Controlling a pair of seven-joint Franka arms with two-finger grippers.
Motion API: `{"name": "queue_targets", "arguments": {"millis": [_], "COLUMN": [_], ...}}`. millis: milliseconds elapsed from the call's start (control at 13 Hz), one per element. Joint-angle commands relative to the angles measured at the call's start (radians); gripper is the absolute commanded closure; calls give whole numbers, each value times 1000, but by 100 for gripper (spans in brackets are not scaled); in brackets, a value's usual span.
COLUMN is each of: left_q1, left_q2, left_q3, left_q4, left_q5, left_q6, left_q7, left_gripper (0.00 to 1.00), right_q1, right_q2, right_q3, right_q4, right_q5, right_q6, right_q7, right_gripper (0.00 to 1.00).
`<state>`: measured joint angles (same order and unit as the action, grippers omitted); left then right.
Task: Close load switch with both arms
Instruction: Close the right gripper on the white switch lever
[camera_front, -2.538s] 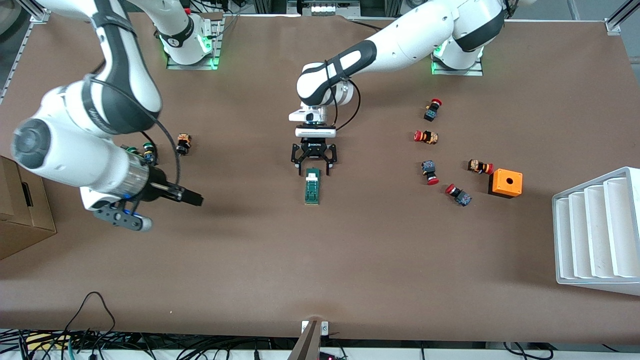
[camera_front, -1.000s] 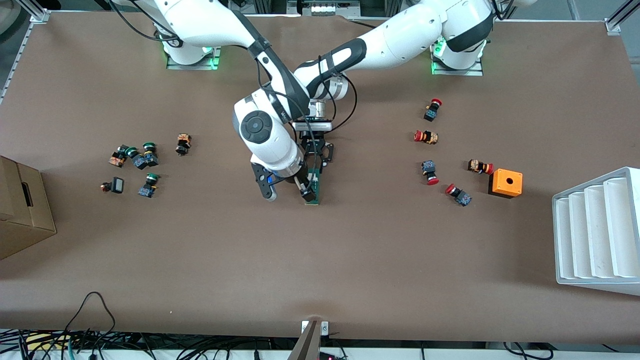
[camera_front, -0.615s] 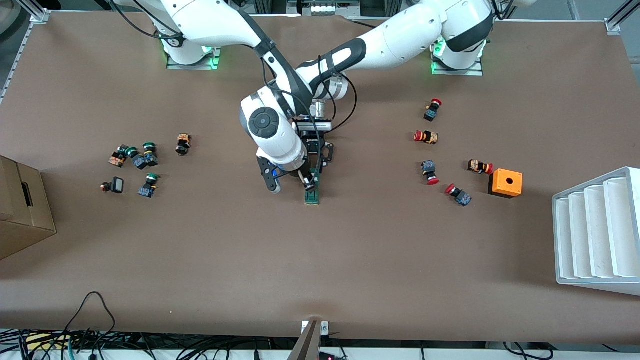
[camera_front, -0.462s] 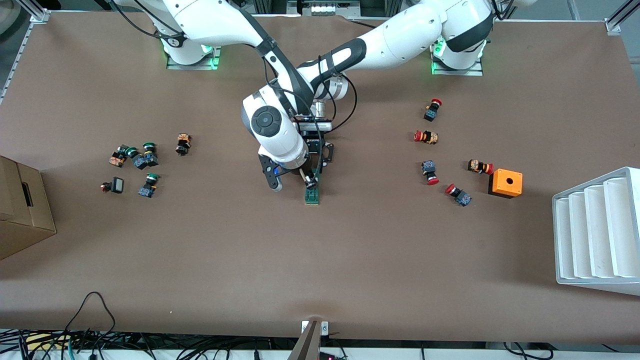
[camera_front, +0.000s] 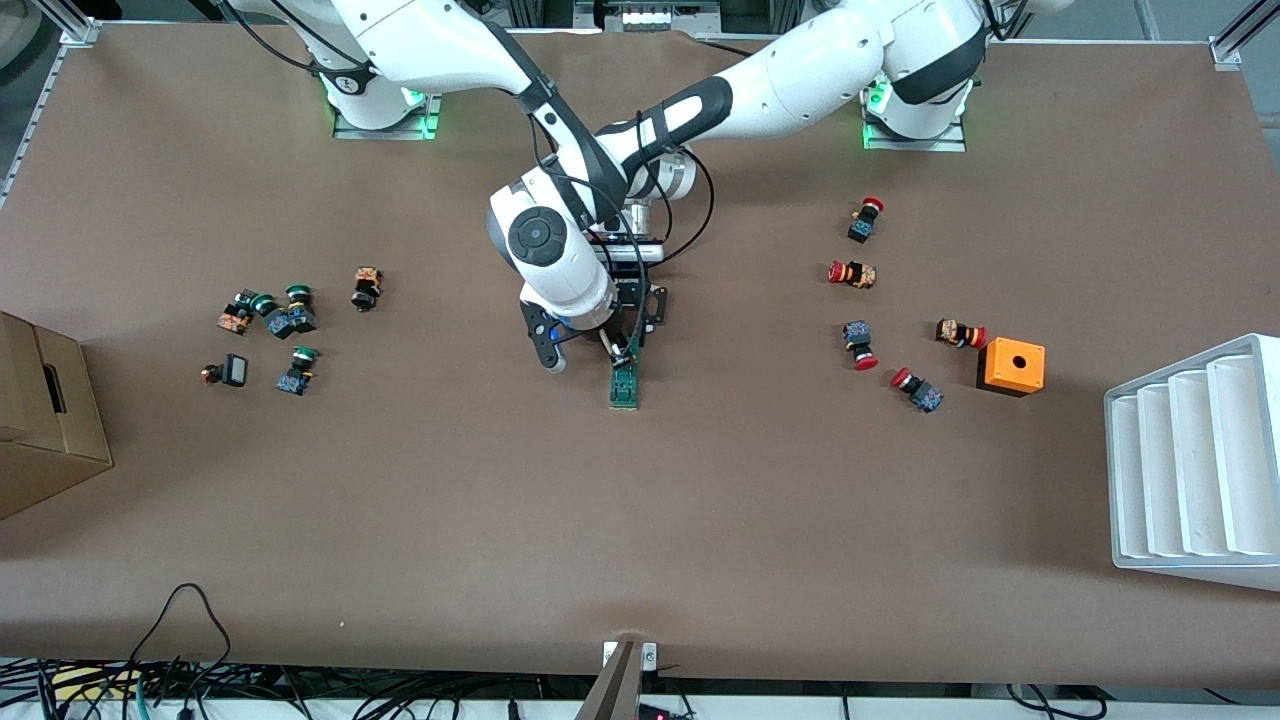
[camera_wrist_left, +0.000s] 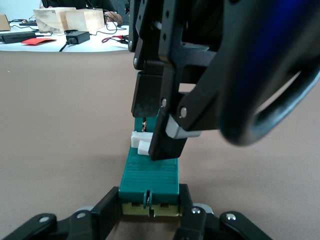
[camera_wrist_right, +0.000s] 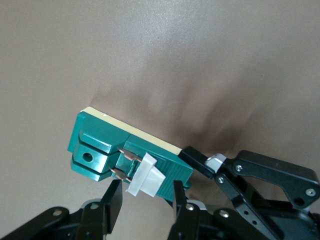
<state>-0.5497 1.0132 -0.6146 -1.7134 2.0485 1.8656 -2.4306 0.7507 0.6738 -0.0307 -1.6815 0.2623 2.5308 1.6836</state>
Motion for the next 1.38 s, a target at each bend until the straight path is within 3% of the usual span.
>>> {"name": "queue_targets", "arguments": {"millis": [0, 769, 1308], "left_q1": [-3, -3, -3], "left_q2": [50, 50, 48], "left_q3": [6, 6, 6], "left_q4": [38, 40, 40], "left_q5": [27, 27, 25], "left_q6": [17, 17, 17], "left_q7": [8, 11, 11], "left_gripper": [82, 82, 82], "right_q1": [4, 10, 4], "right_q2": [-25, 35, 18], "right_q3": [8, 8, 6], "right_q4": [-40, -41, -11], "right_q5": [-23, -38, -35], "right_q6": [35, 141, 132], "right_q7": [28, 27, 24], "right_gripper": [51, 53, 70]}}
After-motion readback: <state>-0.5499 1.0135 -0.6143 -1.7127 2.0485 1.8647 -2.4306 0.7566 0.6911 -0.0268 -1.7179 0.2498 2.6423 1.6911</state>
